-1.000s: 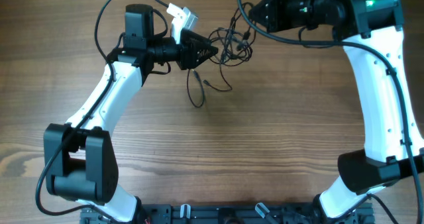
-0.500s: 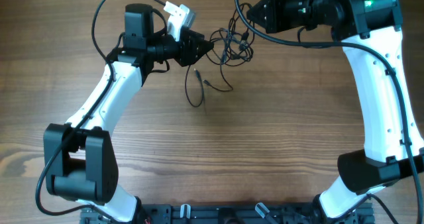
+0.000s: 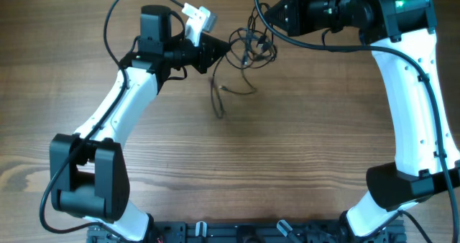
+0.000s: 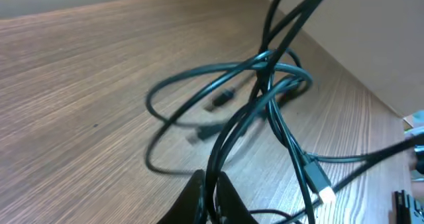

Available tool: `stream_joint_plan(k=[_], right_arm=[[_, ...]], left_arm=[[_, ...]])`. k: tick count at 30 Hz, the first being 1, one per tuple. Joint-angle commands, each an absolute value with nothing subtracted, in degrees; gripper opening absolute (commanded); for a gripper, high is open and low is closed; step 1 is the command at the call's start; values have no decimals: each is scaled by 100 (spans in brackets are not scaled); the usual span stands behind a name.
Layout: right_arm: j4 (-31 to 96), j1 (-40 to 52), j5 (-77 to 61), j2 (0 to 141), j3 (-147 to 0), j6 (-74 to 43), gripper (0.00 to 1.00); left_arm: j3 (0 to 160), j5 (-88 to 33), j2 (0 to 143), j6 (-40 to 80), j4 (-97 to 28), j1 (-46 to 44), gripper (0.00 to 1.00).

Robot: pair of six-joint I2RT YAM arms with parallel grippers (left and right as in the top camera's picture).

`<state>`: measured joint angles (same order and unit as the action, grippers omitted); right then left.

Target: Untangle cables

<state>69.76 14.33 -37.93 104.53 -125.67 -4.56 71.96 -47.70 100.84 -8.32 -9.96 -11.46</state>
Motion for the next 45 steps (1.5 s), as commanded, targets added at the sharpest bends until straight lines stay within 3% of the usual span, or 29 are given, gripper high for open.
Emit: stream_joint_plan(k=[1, 17, 18, 19, 22, 24, 28, 32, 37, 45], right_arm=[[6923, 1431, -3997, 10361, -12599, -314, 5], [6912, 1431, -3868, 10363, -12599, -314, 5], [6910, 1431, -3868, 10361, -12599, -314, 5], [6908, 1431, -3870, 10361, -12599, -318, 5], [6906, 1431, -3892, 10361, -12599, -318, 5], [6895, 1431, -3913, 10361, -12599, -318, 5], [6869, 1431, -3933, 10361, -12599, -322, 5], [6845, 1431, -4084, 10361, -12599, -320, 5], [6820, 1428, -3922, 10361, -12599, -340, 5], [7024, 1428, -1317, 10363, -12599, -1308, 5]], left_arm=[[7223, -4724, 10167, -860, -987, -1271, 6], [7223, -4727, 10175, -860, -1179, -1074, 4], [7223, -4729, 10175, -858, -1179, -1074, 14], [7223, -4818, 10175, -856, -1181, -1074, 42], [7223, -4967, 10180, -858, -1179, -1083, 53], [7223, -4965, 10180, -860, -1179, -1105, 51], [7223, -4965, 10180, -862, -1177, -1155, 18], [7223, -4934, 10202, -862, -1175, -1190, 4], [7223, -4480, 10200, -803, -1177, -1179, 4], [7223, -3975, 10079, -292, -1293, -451, 4]])
